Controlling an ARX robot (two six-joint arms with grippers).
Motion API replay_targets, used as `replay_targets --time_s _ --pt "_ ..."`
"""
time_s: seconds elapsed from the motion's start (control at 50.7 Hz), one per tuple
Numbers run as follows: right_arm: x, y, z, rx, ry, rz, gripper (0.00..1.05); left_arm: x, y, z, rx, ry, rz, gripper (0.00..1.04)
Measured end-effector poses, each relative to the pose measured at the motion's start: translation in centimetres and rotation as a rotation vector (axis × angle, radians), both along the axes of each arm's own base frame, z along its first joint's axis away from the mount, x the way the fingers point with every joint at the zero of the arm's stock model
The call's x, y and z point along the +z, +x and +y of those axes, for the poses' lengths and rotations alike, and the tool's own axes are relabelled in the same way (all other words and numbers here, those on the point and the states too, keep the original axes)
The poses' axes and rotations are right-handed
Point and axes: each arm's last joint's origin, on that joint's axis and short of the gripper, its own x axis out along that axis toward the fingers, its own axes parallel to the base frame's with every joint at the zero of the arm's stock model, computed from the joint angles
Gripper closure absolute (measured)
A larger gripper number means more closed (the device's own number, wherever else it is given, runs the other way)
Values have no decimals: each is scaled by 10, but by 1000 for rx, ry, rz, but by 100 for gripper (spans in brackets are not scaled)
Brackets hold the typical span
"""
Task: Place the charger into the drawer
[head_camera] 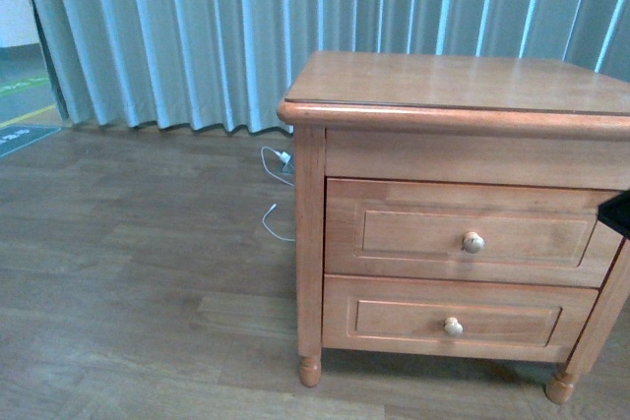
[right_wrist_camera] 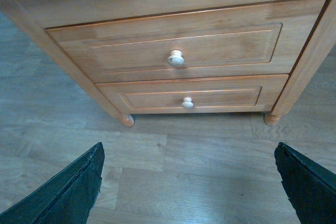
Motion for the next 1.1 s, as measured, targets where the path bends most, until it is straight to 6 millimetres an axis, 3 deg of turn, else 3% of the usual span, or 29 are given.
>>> replay_targets --time_s 0.217,0.394,0.532,0.729,0.887,1.005,1.104 --pt "21 -68 -14 43 5 -68 8 0 0 0 0 0 0 6" --pt "19 -121 -21 12 6 -98 8 0 0 0 0 0 0 6" --pt "15 -142 -27 -63 22 -128 8 0 0 0 0 0 0 6" --pt "15 -143 -28 -77 25 -145 9 0 0 0 0 0 0 6" --pt "4 -151 -24 -126 -147 -482 36 0 0 0 0 0 0 6" --pt "-8 -150 -14 -101 -164 -485 61 0 0 0 0 0 0 6" --pt "-17 -150 -14 -102 -171 -481 88 0 0 0 0 0 0 6"
